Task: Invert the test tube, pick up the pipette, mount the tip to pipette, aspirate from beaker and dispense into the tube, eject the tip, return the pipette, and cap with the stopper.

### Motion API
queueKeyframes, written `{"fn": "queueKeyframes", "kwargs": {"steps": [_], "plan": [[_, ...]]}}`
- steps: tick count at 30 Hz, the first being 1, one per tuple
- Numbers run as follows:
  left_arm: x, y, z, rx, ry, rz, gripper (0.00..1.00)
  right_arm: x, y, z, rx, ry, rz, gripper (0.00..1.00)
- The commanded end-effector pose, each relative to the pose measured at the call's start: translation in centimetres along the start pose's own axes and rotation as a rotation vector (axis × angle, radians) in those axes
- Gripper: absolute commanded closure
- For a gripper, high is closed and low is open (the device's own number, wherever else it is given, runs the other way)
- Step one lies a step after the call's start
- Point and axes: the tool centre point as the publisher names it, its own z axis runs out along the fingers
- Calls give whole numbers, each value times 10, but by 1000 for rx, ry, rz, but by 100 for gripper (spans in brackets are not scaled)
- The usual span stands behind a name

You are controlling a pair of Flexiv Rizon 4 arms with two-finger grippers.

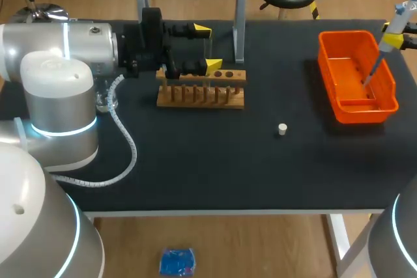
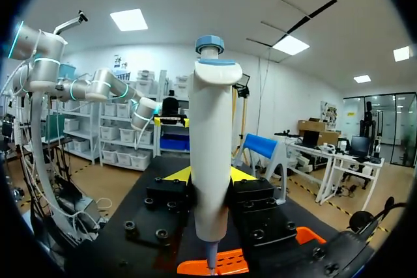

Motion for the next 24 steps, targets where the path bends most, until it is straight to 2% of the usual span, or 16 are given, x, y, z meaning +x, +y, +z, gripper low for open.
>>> {"fn": "queueKeyframes", "kwargs": {"steps": [1,24], "plan": [[-1,0,1,0,1,0,0,-7,-5,-1,-12,37,-3,100],[-1,0,1,0,1,0,0,-6,-4,-3,-22,31,-3,100]]}}
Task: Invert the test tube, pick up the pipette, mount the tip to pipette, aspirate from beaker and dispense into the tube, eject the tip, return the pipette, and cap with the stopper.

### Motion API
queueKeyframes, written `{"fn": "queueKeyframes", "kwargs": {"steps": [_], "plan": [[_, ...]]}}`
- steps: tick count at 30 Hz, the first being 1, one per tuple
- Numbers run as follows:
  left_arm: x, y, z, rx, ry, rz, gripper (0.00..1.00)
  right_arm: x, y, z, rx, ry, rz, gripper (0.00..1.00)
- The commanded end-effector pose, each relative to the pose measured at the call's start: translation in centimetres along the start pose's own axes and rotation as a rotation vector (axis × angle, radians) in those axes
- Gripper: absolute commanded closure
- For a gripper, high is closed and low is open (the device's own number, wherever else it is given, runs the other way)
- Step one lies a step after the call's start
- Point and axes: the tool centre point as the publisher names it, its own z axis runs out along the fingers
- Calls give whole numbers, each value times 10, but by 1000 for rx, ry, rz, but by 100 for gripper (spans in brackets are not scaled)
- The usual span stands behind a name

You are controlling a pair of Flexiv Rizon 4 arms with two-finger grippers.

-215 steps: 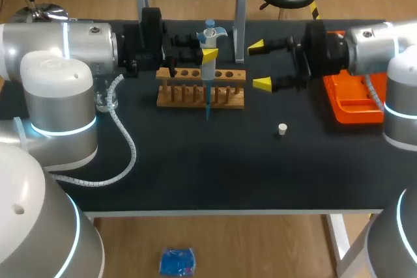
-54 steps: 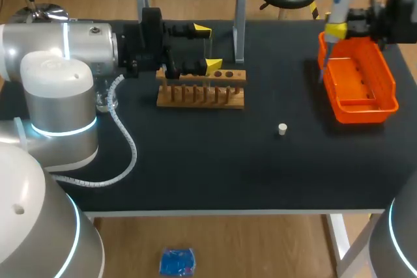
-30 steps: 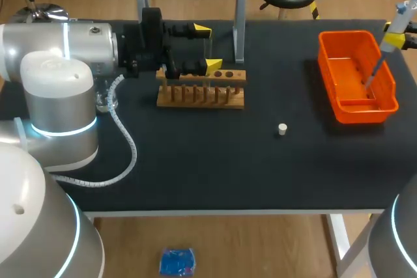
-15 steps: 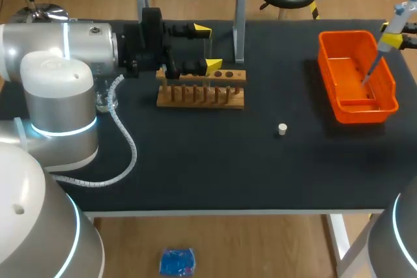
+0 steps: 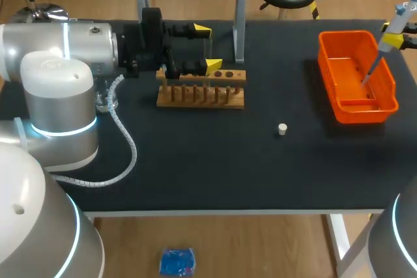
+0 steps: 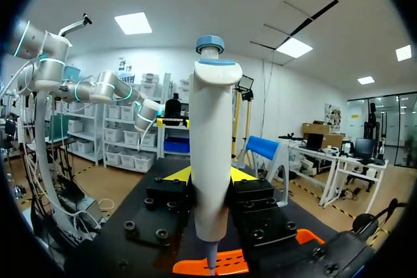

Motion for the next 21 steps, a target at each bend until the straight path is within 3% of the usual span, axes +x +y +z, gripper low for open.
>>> {"fn": "queueKeyframes", "kwargs": {"steps": [1,21], "plan": [[-1,0,1,0,1,0,0,-1,0,0,0,3,-1,100],[-11,0,15,-23,44,2,0,-1,0,0,0,3,-1,100]]}}
